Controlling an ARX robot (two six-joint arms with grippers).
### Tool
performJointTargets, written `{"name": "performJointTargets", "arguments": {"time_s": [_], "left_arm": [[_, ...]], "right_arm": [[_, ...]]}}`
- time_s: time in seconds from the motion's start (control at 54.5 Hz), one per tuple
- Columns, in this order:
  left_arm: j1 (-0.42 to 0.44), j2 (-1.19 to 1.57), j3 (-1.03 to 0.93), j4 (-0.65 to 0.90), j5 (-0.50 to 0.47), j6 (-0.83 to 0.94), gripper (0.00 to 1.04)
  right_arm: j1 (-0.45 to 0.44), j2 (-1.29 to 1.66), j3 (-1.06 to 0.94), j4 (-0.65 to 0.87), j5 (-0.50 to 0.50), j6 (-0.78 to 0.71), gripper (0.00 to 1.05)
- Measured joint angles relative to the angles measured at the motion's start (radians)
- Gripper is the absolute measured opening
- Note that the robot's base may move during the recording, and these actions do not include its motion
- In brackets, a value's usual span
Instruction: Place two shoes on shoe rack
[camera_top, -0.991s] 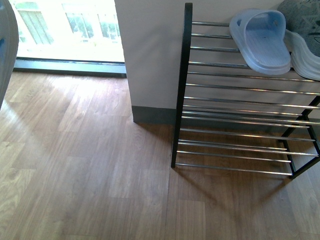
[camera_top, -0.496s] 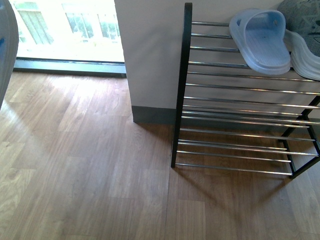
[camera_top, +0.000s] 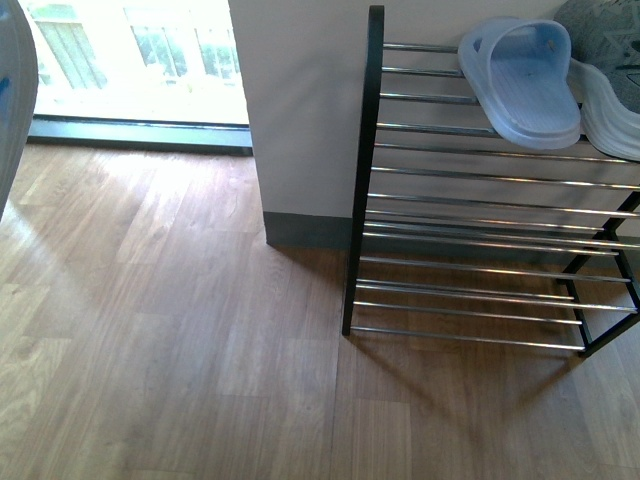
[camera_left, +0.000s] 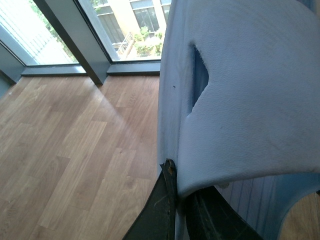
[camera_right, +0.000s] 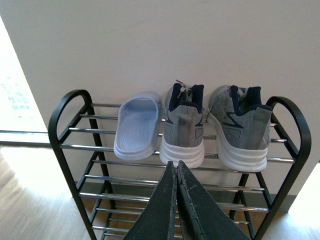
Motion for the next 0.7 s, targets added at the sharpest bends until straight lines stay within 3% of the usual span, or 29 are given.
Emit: {"name": "performJointTargets", "arguments": {"time_s": [0.698], "left_arm": [[0.0, 0.0, 0.0, 0.0, 0.0, 0.0, 0.02]], "right_arm": [[0.0, -0.21, 0.0, -0.206, 0.001, 0.0, 0.02]]}}
